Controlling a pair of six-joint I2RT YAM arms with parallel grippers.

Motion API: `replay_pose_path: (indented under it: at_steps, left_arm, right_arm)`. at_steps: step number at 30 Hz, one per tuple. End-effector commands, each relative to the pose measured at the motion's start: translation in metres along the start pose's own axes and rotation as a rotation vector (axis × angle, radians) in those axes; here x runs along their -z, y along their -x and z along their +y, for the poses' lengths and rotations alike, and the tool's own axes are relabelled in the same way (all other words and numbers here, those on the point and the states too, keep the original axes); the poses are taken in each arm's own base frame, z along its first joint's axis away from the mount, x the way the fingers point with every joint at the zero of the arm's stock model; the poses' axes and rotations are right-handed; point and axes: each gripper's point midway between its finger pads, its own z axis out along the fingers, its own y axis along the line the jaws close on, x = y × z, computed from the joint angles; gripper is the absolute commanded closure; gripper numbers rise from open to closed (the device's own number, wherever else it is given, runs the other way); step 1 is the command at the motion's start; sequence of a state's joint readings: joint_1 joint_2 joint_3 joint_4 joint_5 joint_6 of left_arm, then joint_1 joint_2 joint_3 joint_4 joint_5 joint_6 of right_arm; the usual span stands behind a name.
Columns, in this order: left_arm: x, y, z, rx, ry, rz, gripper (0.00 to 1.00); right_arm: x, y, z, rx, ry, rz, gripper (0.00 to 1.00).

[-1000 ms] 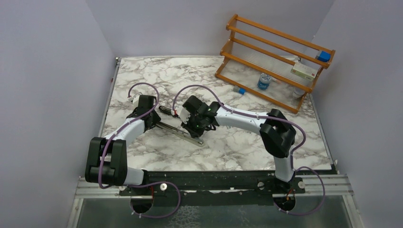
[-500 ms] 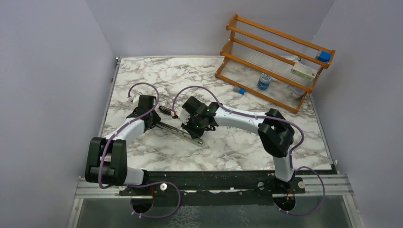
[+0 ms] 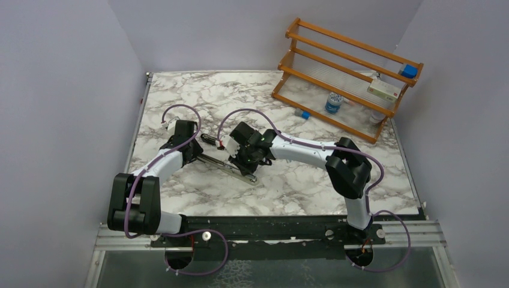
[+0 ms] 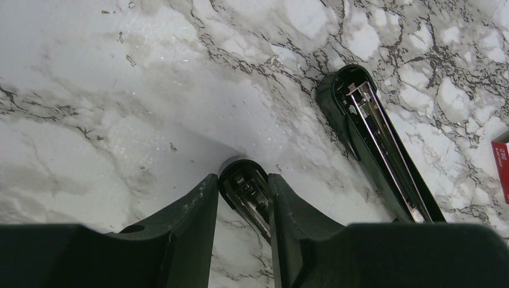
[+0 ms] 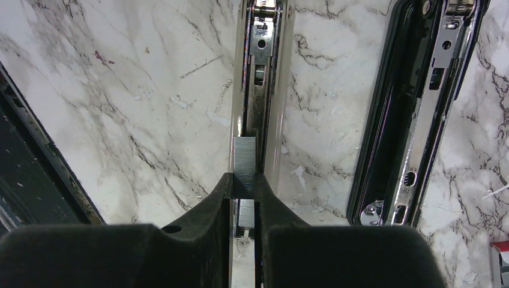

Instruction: Load the staples into the stapler

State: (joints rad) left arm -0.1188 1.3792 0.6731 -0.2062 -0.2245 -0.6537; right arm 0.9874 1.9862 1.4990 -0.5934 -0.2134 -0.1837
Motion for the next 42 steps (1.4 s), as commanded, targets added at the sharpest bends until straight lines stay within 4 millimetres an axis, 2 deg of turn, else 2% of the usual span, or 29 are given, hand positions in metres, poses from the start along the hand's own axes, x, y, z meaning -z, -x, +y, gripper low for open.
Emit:
replay_pose_path:
  at_steps: [1, 7, 12, 17, 42]
  left_arm:
    - [-0.002, -0.004, 0.01, -0.017, 0.042, 0.02, 0.63]
    - [-0.002, -0.004, 0.01, -0.016, 0.042, 0.02, 0.63]
    - [-0.002, -0.005, 0.011, -0.017, 0.043, 0.019, 0.63]
    - [-0.002, -0.005, 0.012, -0.017, 0.045, 0.019, 0.63]
    - [-0.002, -0.006, 0.012, -0.018, 0.046, 0.019, 0.63]
  right_arm:
    - [0.004, 0.014, 0.001, 0.0, -0.014, -0.052, 0.99]
    - [0.013, 0.023, -0.007, -0.007, -0.072, -0.094, 0.99]
    - [0.005, 0.011, -0.01, -0.004, -0.077, -0.031, 0.99]
    - [0.001, 0.004, -0.007, -0.006, -0.058, -0.004, 0.99]
    - [-0.004, 0.004, 0.004, 0.005, 0.015, -0.001, 0.99]
